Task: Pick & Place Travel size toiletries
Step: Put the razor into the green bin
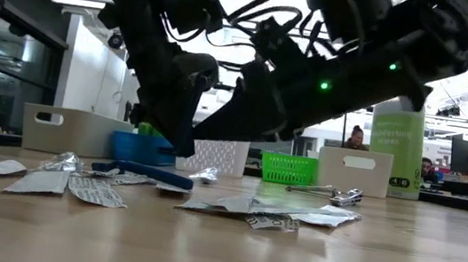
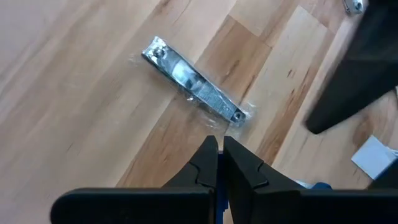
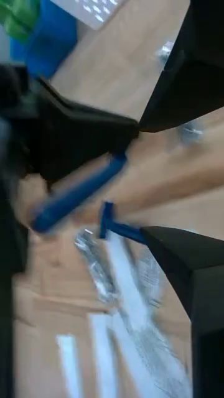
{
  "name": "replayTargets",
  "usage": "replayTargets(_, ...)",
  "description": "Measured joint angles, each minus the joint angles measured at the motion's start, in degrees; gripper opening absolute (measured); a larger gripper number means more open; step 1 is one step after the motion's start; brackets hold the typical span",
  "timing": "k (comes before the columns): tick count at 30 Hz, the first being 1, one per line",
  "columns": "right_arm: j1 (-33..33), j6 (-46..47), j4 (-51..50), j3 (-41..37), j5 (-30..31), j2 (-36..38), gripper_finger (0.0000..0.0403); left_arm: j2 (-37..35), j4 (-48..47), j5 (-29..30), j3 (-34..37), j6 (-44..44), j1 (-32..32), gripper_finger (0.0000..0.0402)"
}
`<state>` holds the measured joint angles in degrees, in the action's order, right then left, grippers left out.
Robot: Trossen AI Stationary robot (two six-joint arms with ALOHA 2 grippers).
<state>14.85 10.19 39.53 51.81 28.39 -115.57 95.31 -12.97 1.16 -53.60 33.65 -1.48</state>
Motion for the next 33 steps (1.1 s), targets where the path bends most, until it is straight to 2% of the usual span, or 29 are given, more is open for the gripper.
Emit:
replayTargets(3,-1.02,-1.93,2.15,0.0,-0.27,-0.22,0.025,0.0,0.07,-0.18,0.0,0.0,0.0,0.0005)
replayTargets(9,-2.11,-5.78,7.37,0.02,-6.01,-0.22,0.0242,0.0,0.08,-0.23,0.0,0.0,0.0,0.0005)
replayTargets(18,-2.6,-8.84,8.92,0.02,-8.22,-0.22,0.023,0.0,1.28,-1.41,0.0,-0.42,0.0,0.0005)
replayTargets(24,-4.5,-8.93,9.13,0.02,-12.01,-0.22,0.0218,0.0,3.72,-2.99,-0.04,-0.63,0.0,0.0005)
replayTargets(28,-4.5,-8.98,9.16,0.02,-12.34,-0.22,0.0193,0.0,3.72,-3.2,-0.04,-0.63,0.0,0.0005)
replayTargets(33,-4.45,-8.96,8.7,0.02,-12.4,-0.22,0.0131,0.0,3.88,-3.2,-0.04,-0.63,0.0,0.0005)
